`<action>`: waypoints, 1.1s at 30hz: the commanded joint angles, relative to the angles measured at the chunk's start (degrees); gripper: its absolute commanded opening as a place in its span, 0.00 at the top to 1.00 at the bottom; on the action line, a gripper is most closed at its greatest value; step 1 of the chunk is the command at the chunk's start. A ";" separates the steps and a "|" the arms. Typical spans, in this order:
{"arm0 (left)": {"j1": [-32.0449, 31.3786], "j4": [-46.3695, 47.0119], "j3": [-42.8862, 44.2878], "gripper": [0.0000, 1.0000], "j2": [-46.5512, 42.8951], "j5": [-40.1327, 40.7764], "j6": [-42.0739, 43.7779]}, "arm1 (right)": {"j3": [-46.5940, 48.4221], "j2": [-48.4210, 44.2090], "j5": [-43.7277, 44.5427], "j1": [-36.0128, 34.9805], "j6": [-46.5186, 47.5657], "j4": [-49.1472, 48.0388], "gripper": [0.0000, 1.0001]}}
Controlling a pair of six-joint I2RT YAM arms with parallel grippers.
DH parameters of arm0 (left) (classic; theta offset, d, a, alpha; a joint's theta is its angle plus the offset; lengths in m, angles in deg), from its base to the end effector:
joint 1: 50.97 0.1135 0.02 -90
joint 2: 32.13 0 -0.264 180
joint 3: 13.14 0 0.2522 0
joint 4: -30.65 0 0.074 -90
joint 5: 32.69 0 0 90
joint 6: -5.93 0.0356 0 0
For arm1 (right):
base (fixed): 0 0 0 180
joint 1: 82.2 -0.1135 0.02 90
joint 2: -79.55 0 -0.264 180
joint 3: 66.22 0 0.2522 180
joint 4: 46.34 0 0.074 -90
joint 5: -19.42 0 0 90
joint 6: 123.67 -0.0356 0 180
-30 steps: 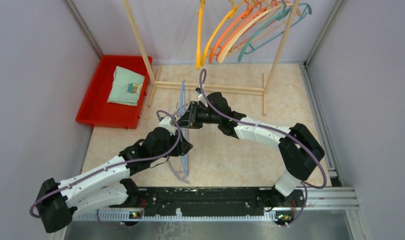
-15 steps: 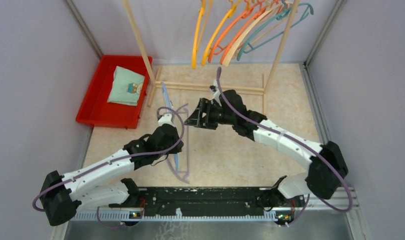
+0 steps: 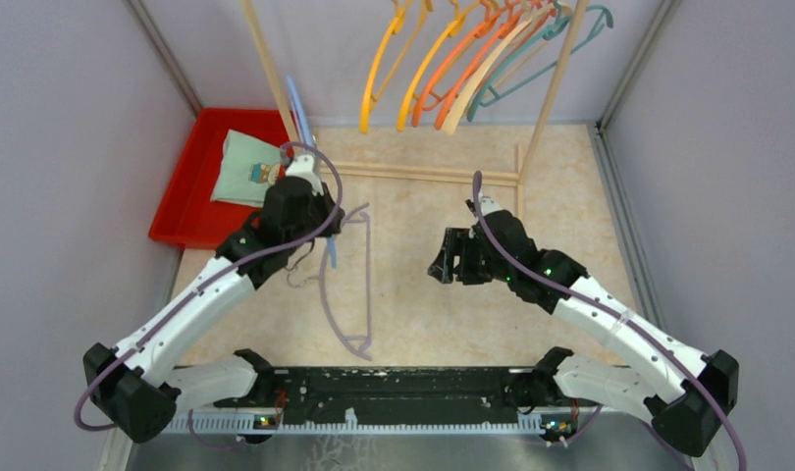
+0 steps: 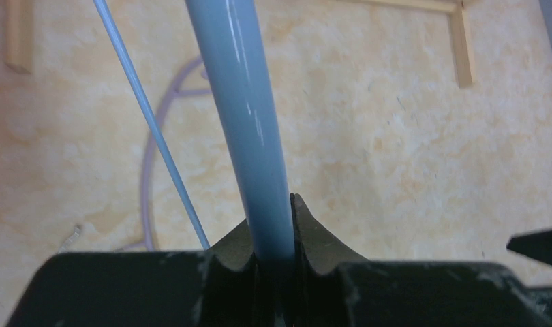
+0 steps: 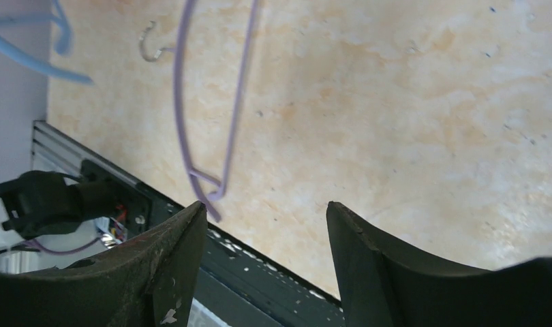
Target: Organize the hangers
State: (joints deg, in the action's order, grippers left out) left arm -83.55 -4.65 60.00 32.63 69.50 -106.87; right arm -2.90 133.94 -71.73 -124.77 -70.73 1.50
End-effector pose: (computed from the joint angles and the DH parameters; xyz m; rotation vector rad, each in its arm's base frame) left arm 0.2180 -0.1304 0.3398 0.0408 2.0511 -0.3903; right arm 0.1473 0.1363 0.2984 -0.1250 2.3617 0.7420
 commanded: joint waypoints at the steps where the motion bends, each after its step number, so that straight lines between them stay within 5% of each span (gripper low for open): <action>1: 7.62 3.62 8.59 1.00 6.43 -13.46 10.14 | 0.98 -3.28 4.46 0.33 2.35 2.43 0.36; 17: 12.92 -3.70 54.20 1.00 34.78 -31.71 18.87 | 5.23 -3.71 9.09 0.47 5.18 5.14 0.37; 33: 15.09 -4.39 69.11 1.00 44.72 -40.10 13.61 | 7.74 -3.39 12.18 0.54 5.44 6.64 0.37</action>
State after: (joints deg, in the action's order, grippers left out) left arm -69.23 -12.59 125.61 77.89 32.93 -91.99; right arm 1.03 130.95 -61.15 -124.75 -66.19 9.09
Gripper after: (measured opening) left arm 0.173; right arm 0.630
